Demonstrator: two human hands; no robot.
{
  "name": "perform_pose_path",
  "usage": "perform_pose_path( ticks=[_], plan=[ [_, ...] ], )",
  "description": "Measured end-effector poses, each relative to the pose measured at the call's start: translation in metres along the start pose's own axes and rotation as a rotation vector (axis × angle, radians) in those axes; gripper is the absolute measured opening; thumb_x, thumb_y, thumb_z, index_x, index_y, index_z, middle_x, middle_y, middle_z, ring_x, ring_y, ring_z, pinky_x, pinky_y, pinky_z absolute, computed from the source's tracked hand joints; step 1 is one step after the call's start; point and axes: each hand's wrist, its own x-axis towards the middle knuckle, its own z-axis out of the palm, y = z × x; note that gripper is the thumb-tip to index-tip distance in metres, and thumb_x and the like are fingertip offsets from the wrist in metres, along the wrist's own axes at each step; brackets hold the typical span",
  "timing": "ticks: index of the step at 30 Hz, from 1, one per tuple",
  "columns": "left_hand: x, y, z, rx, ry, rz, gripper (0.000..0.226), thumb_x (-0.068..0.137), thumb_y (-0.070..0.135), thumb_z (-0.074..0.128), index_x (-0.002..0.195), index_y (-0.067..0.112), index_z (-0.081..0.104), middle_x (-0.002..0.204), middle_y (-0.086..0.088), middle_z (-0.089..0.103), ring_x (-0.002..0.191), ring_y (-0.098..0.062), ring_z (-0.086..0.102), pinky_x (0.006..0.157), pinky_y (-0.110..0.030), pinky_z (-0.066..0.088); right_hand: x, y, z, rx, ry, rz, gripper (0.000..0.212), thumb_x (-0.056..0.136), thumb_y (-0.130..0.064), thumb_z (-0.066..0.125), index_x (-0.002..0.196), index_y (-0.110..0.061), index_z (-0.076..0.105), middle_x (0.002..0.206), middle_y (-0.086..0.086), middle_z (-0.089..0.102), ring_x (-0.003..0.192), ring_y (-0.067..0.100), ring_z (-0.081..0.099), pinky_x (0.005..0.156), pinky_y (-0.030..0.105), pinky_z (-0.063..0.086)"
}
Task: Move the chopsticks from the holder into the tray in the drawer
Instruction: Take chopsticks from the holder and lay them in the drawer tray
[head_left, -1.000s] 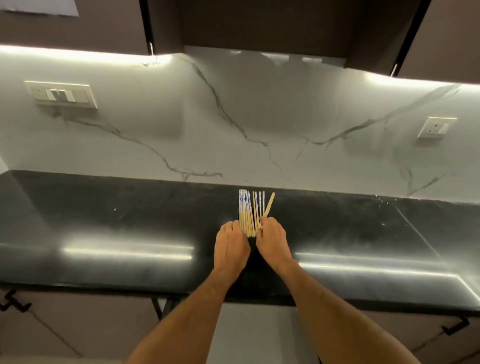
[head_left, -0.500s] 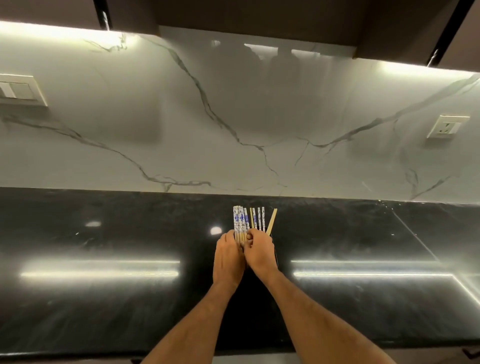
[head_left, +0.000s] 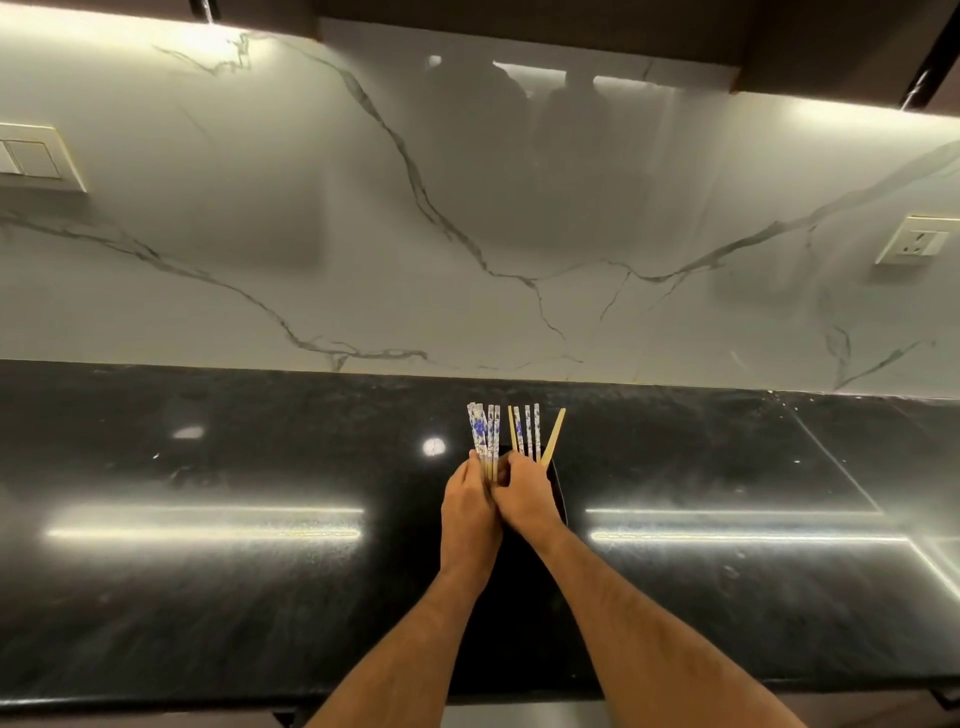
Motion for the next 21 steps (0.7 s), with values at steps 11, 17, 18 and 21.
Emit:
perform_pose_path(
  ticks=[11,17,18,21],
  plan=[
    [0.0,-0.009,0.011,0.109,0.026,0.042,0.034,0.104,0.048,0.041,0.125,0.037,0.065,0.125,0.008,0.067,0.116,-0.003,0.063,0.104,-0.036,0.051,-0.003,0.004,0.0,0.039,0.009,-0.056,0.013,0.1,-0.022,0.06,0.105,-0.015,0.07,0.096,-0.002,0.072,0.085,0.01,0.065,0.078,0.024,0.055],
    [-0.002,-0.002,0.011,0.139,-0.006,0.019,0.035,0.107,0.039,0.039,0.135,0.029,0.057,0.126,0.006,0.063,0.118,-0.008,0.06,0.103,-0.035,0.053,-0.002,0.002,-0.003,0.063,0.005,-0.015,0.014,0.096,-0.018,0.066,0.108,-0.014,0.074,0.087,-0.008,0.066,0.076,0.001,0.059,0.079,0.023,0.051],
    [-0.003,-0.002,0.011,0.14,-0.02,0.005,0.035,0.107,0.033,0.042,0.14,0.025,0.053,0.132,0.004,0.061,0.121,-0.01,0.058,0.104,-0.035,0.052,-0.001,0.002,-0.003,0.064,0.007,-0.003,0.015,0.096,-0.018,0.068,0.108,-0.014,0.075,0.086,-0.009,0.065,0.077,0.002,0.059,0.077,0.021,0.049],
    [-0.002,-0.003,0.01,0.14,-0.039,0.025,0.04,0.105,0.029,0.047,0.144,0.019,0.05,0.136,0.001,0.06,0.125,-0.012,0.057,0.106,-0.036,0.051,0.0,0.003,-0.004,0.073,0.021,0.011,0.013,0.093,-0.019,0.071,0.102,-0.011,0.076,0.081,-0.008,0.065,0.072,0.003,0.06,0.066,0.013,0.046]
  ],
)
